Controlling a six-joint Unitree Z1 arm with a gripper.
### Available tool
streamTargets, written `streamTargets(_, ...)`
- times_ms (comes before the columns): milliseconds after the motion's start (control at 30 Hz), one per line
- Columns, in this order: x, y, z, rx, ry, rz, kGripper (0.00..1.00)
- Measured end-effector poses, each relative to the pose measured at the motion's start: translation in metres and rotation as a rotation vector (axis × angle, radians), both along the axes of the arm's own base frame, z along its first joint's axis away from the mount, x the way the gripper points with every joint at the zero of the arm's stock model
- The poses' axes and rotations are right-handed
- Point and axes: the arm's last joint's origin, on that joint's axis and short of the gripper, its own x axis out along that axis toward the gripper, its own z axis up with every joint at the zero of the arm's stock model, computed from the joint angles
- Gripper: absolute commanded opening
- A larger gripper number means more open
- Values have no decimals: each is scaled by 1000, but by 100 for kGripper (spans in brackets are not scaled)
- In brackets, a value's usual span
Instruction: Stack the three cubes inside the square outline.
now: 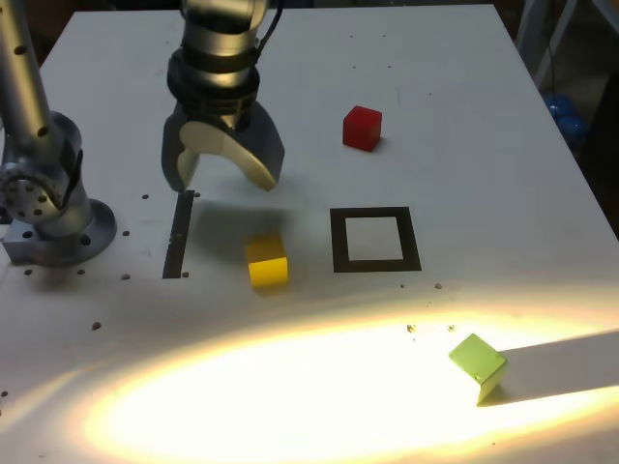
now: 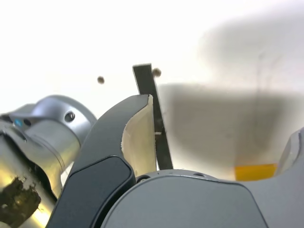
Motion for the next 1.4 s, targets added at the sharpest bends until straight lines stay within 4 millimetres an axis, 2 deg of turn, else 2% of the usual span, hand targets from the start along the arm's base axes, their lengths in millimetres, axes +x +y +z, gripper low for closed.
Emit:
streamTargets(300,32,34,17,28,-8,-84,99)
streamTargets(533,62,63,17,37,-4,-145,99)
streamTargets(1000,114,107,13,40,-9,-214,97)
streamTargets(1167,131,123,4,28,7,-229,96)
streamTargets(1400,150,136,-6,20,12,-247,91)
